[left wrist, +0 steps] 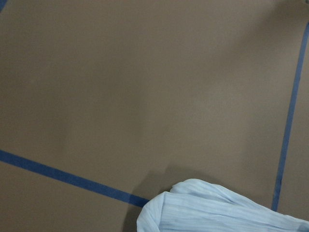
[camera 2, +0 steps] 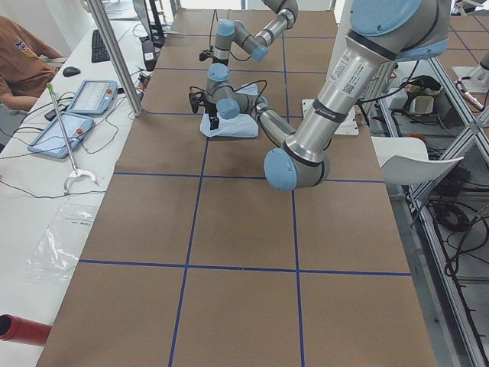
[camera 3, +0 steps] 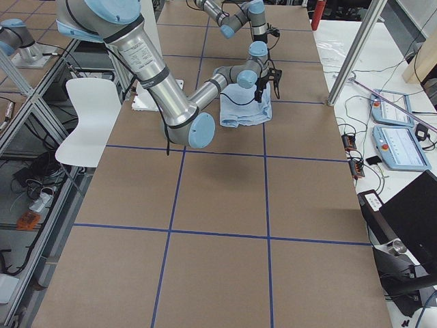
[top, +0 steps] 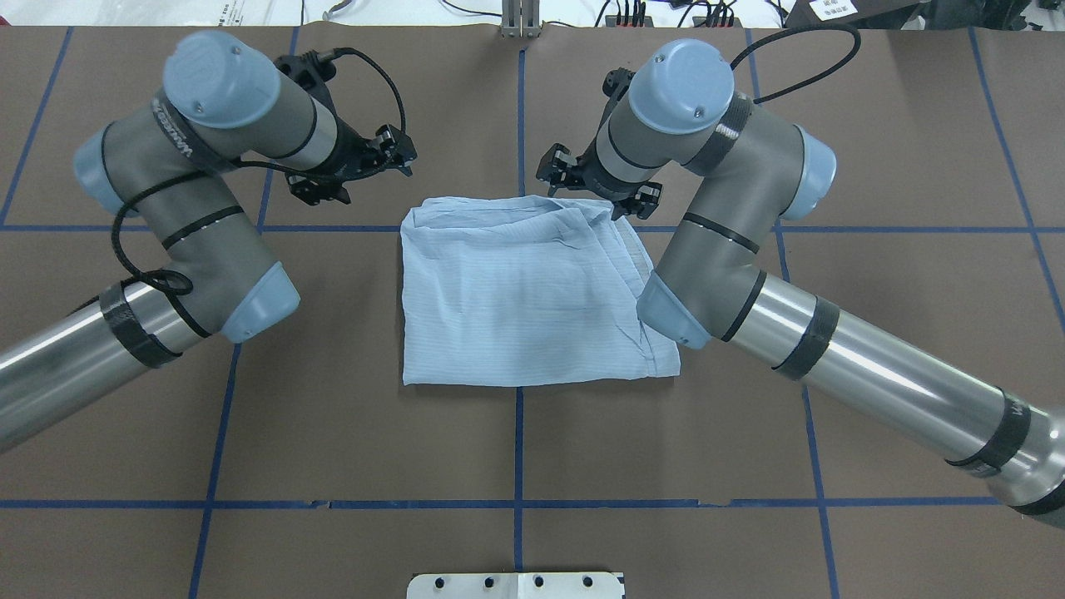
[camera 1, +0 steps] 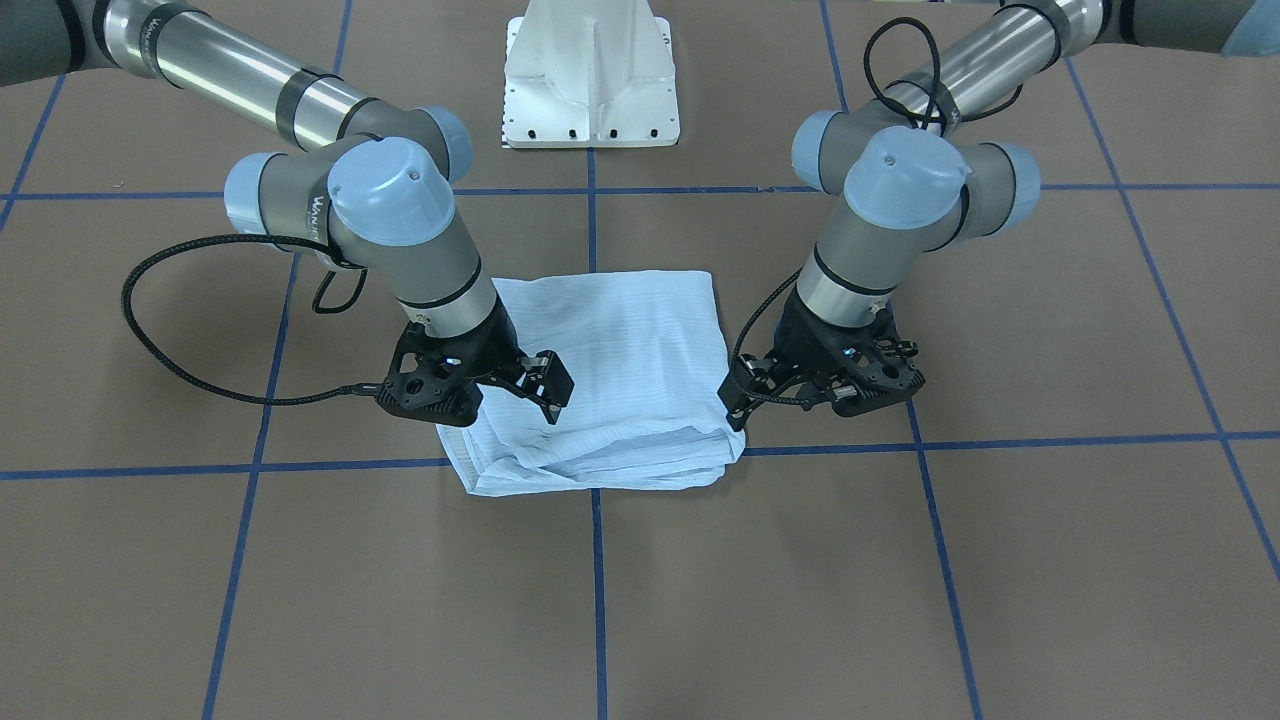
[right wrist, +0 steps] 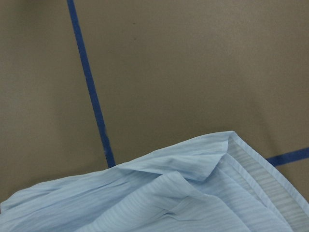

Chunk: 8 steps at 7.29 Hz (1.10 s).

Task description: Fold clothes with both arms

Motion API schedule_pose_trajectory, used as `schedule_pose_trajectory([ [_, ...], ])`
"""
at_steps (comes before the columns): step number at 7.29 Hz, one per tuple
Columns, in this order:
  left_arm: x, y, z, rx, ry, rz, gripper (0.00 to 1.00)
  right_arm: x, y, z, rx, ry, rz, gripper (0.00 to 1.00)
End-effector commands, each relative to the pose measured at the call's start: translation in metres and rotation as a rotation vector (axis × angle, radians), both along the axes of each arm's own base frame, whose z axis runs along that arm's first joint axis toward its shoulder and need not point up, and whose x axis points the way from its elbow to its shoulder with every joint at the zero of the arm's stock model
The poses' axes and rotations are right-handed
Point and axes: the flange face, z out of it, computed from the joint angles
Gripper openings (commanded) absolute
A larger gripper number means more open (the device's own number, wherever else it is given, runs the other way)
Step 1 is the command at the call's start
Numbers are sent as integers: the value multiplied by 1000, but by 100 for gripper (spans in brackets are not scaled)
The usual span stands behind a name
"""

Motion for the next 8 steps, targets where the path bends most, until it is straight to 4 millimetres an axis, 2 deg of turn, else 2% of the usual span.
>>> schedule_pose_trajectory([
  [1,-89,-22,43,142,-79,70,99,86,-30,58,128,127,-85,100],
  [2,-152,-38,68,236,-147,92,99,146,-42,92,194,252,-194,100],
  [3,-205,-50,101,292,-247,142,99,210,-62,124,269,346,-307,100],
  [4,-258,-56,131,355,-342,196,99,257,-65,166,265,366,-349,100],
  [5,-304,-51,166,400,-414,252,99,297,-62,199,253,343,-371,100],
  [6,-350,-38,201,415,-420,296,99,340,-57,229,288,313,-434,100],
  [7,-404,-19,240,501,-468,395,99,390,-51,260,329,304,-484,100],
  [8,-436,1,272,546,-513,468,99,435,-30,306,361,321,-538,100],
])
